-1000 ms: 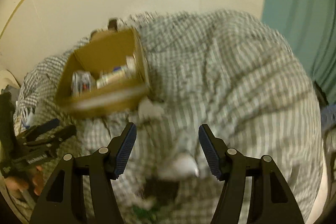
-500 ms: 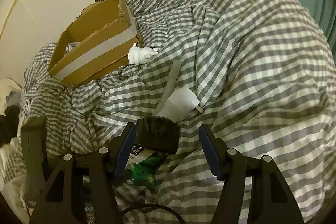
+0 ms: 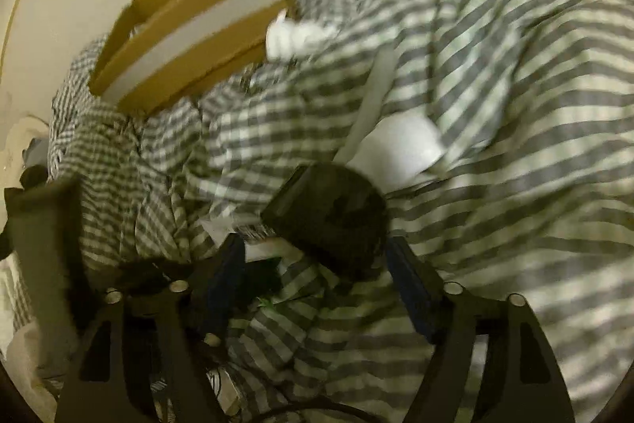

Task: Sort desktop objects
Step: 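Grasp the green snack packet with the left tool while the right tool grasps the black adapter, then carry the green packet and black adapter into the box and release both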

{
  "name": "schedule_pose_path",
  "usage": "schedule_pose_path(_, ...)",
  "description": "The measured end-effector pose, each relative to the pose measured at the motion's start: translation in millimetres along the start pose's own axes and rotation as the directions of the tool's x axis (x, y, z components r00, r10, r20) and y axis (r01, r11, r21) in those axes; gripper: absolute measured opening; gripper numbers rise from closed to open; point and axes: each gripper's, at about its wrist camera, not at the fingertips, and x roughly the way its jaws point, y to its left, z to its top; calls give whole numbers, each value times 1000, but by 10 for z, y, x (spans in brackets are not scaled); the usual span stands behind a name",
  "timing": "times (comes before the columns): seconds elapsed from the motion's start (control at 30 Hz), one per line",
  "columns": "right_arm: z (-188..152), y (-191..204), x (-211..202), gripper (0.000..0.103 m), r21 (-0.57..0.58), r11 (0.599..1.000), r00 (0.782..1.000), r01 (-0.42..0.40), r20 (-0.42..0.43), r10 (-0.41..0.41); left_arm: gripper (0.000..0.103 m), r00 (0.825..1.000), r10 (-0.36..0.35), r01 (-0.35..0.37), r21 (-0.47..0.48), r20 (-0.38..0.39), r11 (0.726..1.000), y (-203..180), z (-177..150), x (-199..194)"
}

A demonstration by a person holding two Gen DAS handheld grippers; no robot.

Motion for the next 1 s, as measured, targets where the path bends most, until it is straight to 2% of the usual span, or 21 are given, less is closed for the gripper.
schedule_pose_path(0.1, 100, -57, 139, 75, 76, 997, 1000, -18, -9, 19, 40, 998, 52, -52, -19, 36, 998, 114, 9, -44)
schedule_pose_path(0.23, 157, -59, 329, 79, 98, 994, 998, 53, -38, -50, 40, 991, 102, -99, -36, 88, 994, 234, 30, -130)
schedule_pose_path(0.33, 167, -67, 425, 79, 106, 992, 996, 70, -56, -64, 40, 989, 110, -106, -45, 101, 993, 327, 48, -136)
schedule_pose_path(0.37, 170, -74, 442, 77, 107, 992, 996, 73, -61, -67, 40, 989, 110, -105, -51, 103, 993, 348, 48, -137)
schedule_pose_path(0.43, 150, -74, 425, 66, 106, 990, 995, 95, -49, -91, 40, 988, 114, -109, -58, 106, 992, 336, 91, -104)
schedule_pose_path(0.67, 76, 145, 39, 66, 38, 991, 986, 128, 99, -131, 40, 980, 132, -122, -72, 147, 990, 358, 109, -217)
schedule_pose_path(0.8, 9, 353, -188, 66, -23, 987, 974, 158, 169, -152, 40, 968, 146, -132, -76, 205, 988, 384, 138, -417)
schedule_pose_path(1.0, 1, 649, -443, 66, -102, 981, 959, 168, 246, -139, 40, 941, 161, -138, -97, 298, 986, 493, 223, -768)
